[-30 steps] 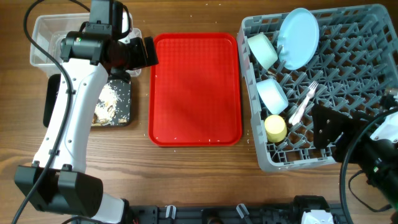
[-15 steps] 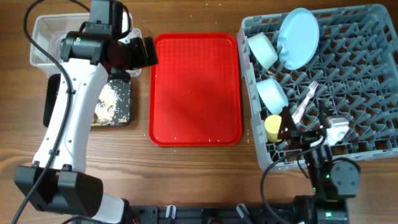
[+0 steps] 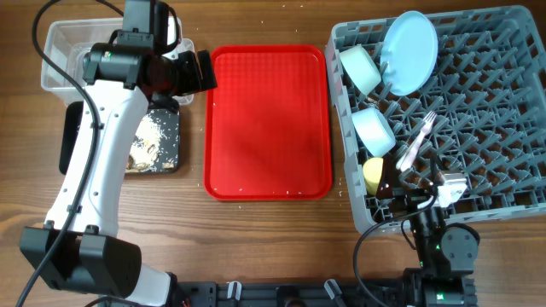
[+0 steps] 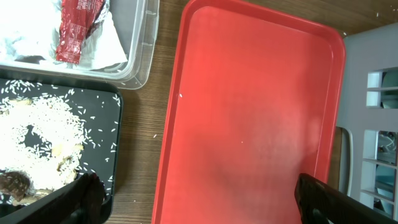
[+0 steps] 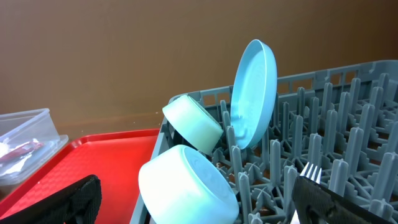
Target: Sort waste into correct bins and load items into the dishwasher rack
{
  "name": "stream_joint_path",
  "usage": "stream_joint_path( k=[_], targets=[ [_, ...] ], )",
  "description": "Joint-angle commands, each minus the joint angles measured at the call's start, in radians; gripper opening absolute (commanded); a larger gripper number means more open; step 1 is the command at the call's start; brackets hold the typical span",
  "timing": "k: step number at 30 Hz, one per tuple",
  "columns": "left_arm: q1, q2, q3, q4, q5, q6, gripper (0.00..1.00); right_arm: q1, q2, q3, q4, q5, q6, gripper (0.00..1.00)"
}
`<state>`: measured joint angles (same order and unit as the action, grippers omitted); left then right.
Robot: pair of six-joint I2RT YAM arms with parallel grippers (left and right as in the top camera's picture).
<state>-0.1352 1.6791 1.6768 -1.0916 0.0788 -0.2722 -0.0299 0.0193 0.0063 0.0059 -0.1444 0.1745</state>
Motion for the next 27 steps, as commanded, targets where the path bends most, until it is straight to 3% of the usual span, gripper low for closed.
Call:
stream_joint_path(
  k=[1,9,12,13,17,20,24,27],
  targets=[
    [0.003,-0.011,0.01,0.003,-0.002,0.002,1.0,0.0,-0.008,-0.001,0.004,0.016,0.01,1.0],
    [0.003,-0.011,0.01,0.002,-0.003,0.003,1.0,0.0,-0.008,-0.001,0.004,0.016,0.01,1.0],
    [-0.019,-0.045,0.0,0.126,-0.032,0.002,1.0,0.0,-0.007,-0.001,0.004,0.016,0.01,1.0],
    [-0.043,-0.067,-0.031,0.245,-0.036,0.006,1.0,0.0,-0.007,-0.001,0.004,0.016,0.01,1.0],
    [-0.139,-0.196,-0.262,0.69,-0.058,0.091,1.0,0.0,-0.005,-0.001,0.004,0.016,0.009,1.0],
    [-0.121,-0.332,-0.467,0.819,-0.049,0.113,1.0,0.0,-0.005,-0.001,0.004,0.016,0.01,1.0],
    [0.009,-0.631,-0.841,0.982,0.077,0.124,1.0,0.0,-0.005,-0.001,0.004,0.016,0.01,1.0],
    [0.071,-0.809,-1.015,1.044,0.175,0.232,1.0,0.0,-0.005,-0.001,0.004,0.016,0.01,1.0]
  ],
)
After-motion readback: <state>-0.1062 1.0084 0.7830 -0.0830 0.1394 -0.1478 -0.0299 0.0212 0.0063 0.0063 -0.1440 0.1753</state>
